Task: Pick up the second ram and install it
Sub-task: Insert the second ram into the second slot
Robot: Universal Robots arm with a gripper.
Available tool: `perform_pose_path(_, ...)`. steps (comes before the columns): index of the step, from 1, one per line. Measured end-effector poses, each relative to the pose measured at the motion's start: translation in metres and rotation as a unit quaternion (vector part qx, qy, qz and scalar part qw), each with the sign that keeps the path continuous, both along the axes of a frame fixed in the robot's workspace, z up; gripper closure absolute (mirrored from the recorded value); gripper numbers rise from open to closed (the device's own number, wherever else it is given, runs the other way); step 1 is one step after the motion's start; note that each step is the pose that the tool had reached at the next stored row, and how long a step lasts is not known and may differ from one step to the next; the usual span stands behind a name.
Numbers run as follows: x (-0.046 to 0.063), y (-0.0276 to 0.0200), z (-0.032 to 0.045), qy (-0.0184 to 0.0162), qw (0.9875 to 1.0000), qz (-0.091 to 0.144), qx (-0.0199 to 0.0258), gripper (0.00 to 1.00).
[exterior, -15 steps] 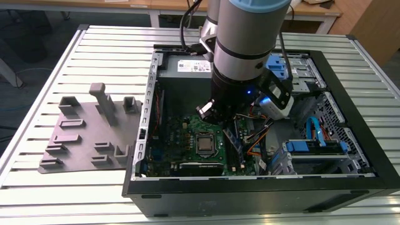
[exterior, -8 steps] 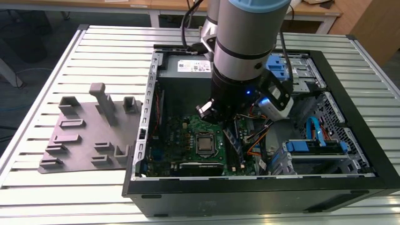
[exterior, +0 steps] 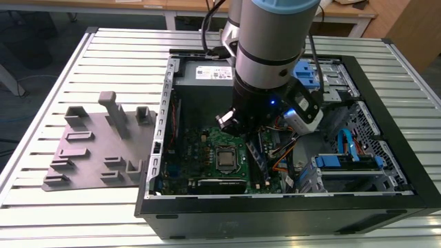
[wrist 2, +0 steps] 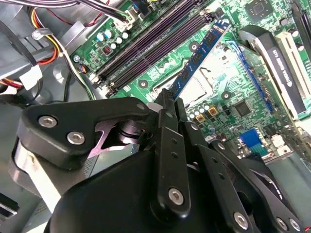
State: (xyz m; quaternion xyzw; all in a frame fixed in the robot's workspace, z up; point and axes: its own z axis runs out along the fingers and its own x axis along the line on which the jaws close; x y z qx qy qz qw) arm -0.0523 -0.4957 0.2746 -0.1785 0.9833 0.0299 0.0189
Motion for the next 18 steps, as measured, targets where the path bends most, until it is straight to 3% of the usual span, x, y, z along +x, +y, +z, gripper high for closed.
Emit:
perform_pose_path(8, 0.0, 0.0, -0.0002, 0.0, 0.9994, -0.034, 0.0, 0.89)
perform_pose_path(18, 0.0, 0.0, -0.0005, 0.0, 0.9971, -0.076, 0.0, 0.89)
